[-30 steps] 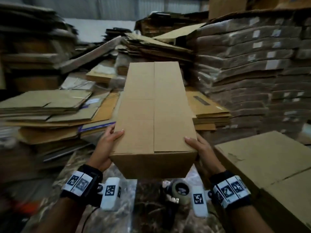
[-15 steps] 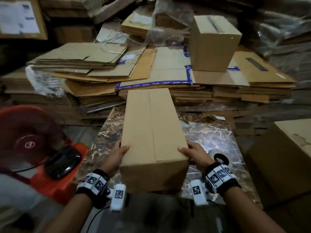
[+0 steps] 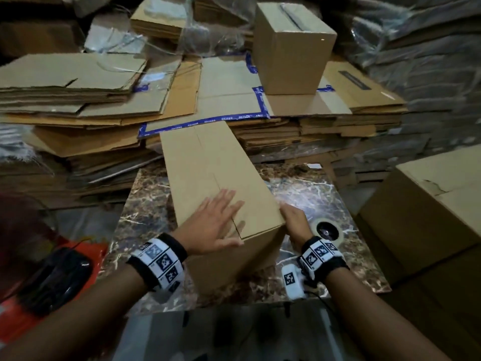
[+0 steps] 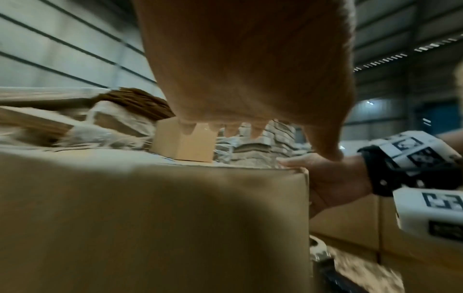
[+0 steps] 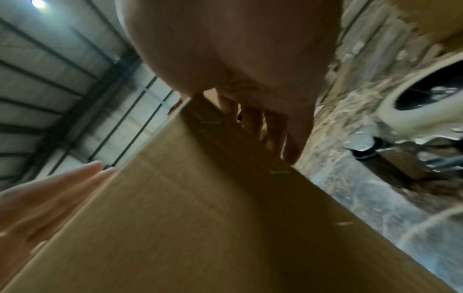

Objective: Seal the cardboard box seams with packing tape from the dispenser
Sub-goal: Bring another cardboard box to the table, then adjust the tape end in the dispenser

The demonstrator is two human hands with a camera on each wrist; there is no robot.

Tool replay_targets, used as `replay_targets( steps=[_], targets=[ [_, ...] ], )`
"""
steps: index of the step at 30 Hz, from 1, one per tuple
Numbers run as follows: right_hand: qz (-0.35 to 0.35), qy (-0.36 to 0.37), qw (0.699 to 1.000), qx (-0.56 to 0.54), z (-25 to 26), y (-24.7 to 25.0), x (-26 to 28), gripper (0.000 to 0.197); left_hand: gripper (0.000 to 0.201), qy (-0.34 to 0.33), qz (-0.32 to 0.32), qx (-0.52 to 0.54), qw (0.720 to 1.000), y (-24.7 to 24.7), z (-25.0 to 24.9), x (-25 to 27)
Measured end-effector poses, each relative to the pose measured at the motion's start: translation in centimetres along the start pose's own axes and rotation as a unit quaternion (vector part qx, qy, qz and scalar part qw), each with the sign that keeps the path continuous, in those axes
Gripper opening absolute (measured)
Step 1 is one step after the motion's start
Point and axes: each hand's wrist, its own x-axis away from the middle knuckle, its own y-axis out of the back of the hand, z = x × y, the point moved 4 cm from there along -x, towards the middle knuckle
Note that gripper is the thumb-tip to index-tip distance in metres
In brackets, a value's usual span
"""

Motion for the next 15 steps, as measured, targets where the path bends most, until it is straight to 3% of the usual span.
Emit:
replay_targets(
  steps=[2,4,8,11,15],
  targets=[
    [-0.063,-0.076,0.994,-0.053,-2.1,1.5,-0.1,0.038,0.098,-0.071,0.036,-0.059,0.995,-0.8,-0.3,-2.1],
    [-0.127,-0.125,0.979,-0.099,-4.9,3.7,0.2,0.03,0.093,-0.09,0.051,-0.069,0.992,-2.1,-0.2,-3.8],
    [-0.206,-0.21,0.951,0.097,-9.6,8.6,2.9,0.021,0.088,-0.056,0.03,-0.028,0.998,-3.3,-0.2,-5.7],
    [-0.199,-0.262,0.929,0.168,-11.3,10.6,4.0,0.023,0.088,-0.048,0.018,-0.021,0.998,-3.5,-0.5,-7.1],
    [-0.115,-0.306,0.945,-0.022,-14.2,10.1,2.7,0.02,0.088,-0.026,0.005,-0.01,1.0,-3.7,-1.0,-8.4]
  ],
)
